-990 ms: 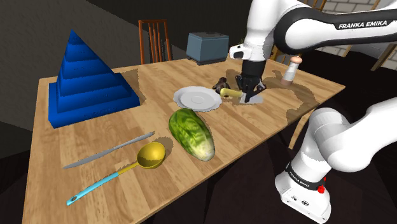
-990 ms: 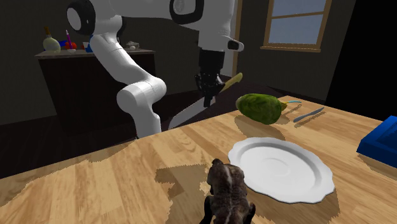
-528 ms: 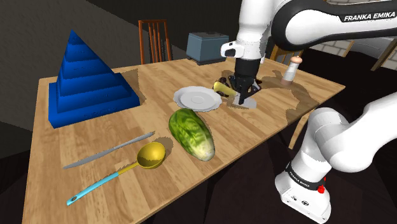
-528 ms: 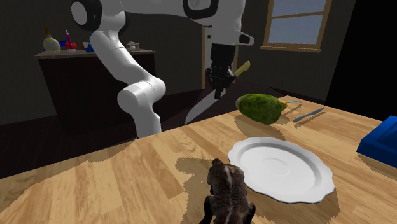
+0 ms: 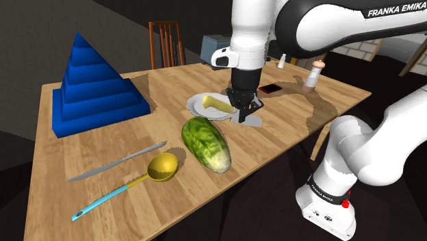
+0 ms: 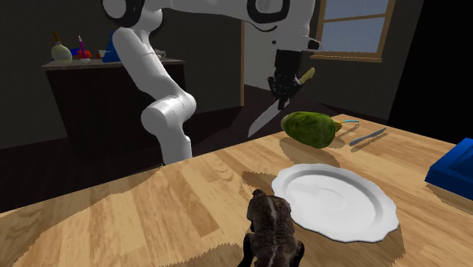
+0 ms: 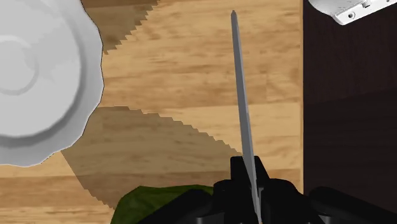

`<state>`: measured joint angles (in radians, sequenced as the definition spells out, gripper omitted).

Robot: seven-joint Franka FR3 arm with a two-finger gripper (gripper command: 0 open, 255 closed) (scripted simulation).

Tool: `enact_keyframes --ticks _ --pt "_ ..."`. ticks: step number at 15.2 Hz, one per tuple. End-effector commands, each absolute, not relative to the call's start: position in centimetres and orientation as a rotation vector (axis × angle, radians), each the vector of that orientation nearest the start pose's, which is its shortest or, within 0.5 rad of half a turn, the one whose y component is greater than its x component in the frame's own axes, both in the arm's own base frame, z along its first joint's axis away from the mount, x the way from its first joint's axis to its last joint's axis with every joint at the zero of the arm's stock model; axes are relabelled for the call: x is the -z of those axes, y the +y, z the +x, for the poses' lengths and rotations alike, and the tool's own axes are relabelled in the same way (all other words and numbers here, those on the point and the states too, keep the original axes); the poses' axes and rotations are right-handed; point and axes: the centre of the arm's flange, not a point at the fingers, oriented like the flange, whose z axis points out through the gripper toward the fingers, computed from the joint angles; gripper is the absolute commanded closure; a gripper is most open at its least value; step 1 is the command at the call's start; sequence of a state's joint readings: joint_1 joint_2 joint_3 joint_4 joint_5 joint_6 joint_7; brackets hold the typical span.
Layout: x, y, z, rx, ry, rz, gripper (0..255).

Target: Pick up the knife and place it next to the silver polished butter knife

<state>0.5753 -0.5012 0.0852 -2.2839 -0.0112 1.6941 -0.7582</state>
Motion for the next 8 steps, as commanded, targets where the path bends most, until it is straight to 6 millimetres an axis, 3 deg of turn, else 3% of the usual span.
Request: enact_keyframes --ticks 1,8 --pt "-53.2 26.9 30.6 -0.148 -2.06 -2.428 255" --pt "-53.3 36.2 30.4 -0.148 -2.06 -2.428 255"
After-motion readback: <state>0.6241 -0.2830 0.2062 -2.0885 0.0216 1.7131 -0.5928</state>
